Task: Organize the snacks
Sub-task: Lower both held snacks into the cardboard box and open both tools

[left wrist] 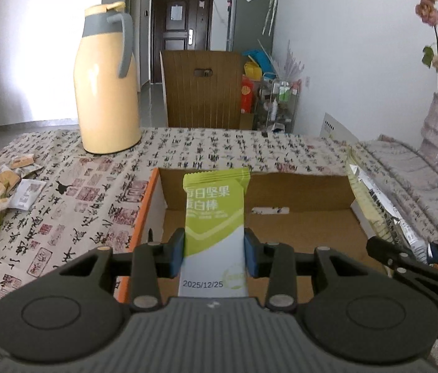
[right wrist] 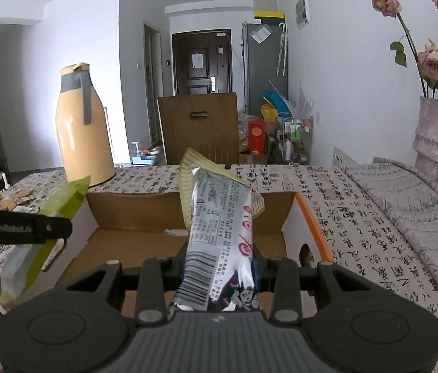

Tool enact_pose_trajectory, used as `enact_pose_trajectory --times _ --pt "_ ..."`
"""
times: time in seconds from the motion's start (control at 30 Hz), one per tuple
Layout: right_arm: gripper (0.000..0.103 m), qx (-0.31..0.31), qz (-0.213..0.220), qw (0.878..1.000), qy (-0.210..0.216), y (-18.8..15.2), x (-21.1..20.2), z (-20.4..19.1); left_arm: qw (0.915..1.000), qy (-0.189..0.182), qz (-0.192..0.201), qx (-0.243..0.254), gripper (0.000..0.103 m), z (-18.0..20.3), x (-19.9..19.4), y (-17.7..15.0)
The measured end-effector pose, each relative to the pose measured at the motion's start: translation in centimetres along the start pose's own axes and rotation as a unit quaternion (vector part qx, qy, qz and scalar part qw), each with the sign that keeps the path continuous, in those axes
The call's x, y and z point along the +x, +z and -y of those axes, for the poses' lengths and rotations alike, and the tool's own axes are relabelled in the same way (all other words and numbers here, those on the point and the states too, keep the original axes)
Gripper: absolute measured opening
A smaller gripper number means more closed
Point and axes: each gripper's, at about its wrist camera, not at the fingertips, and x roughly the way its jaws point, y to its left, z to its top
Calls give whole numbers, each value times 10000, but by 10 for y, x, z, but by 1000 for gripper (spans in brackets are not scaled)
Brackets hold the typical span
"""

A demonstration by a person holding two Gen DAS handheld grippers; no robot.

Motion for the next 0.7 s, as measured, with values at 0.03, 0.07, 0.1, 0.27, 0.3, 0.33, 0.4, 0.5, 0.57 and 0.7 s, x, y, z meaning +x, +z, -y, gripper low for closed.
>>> enact_pose_trajectory --times 0.03,0.07,0.1,0.27,0.3,0.33,0.4,0.5,0.57,0.7 --pt "35 -7 -36 10000 14 -1 2 1 10000 -12 -40 1 39 0 3 -1" --pt "35 -13 -69 10000 29 -2 3 1 10000 -19 -61 2 39 0 4 -2" --pt "35 -19 -97 9999 41 -3 4 1 10000 -23 -72 -2 39 -1 5 -2" --pt "39 -14 -121 9999 45 -3 5 2 10000 -68 -58 -13 40 -2 6 -3" --pt "45 -5 -134 9999 27 -4 5 2 9999 -89 -61 -6 40 -2 6 -4" --pt "48 -17 -142 9999 14 -4 4 2 9999 -94 -56 -16 42 -3 6 -3" --pt "65 -37 -147 9999 -46 -5 4 1 9999 -94 -2 -39 54 -4 3 -4" --pt "73 -22 -125 9999 -97 -5 1 1 9999 61 136 -78 99 -4 -3 -3" --pt "84 15 -99 9999 -103 -6 -1 2 9997 68 211 -89 102 -5 -8 -3" --pt "101 110 -2 9998 -162 -6 -7 6 9996 53 265 -115 103 -6 -13 -2"
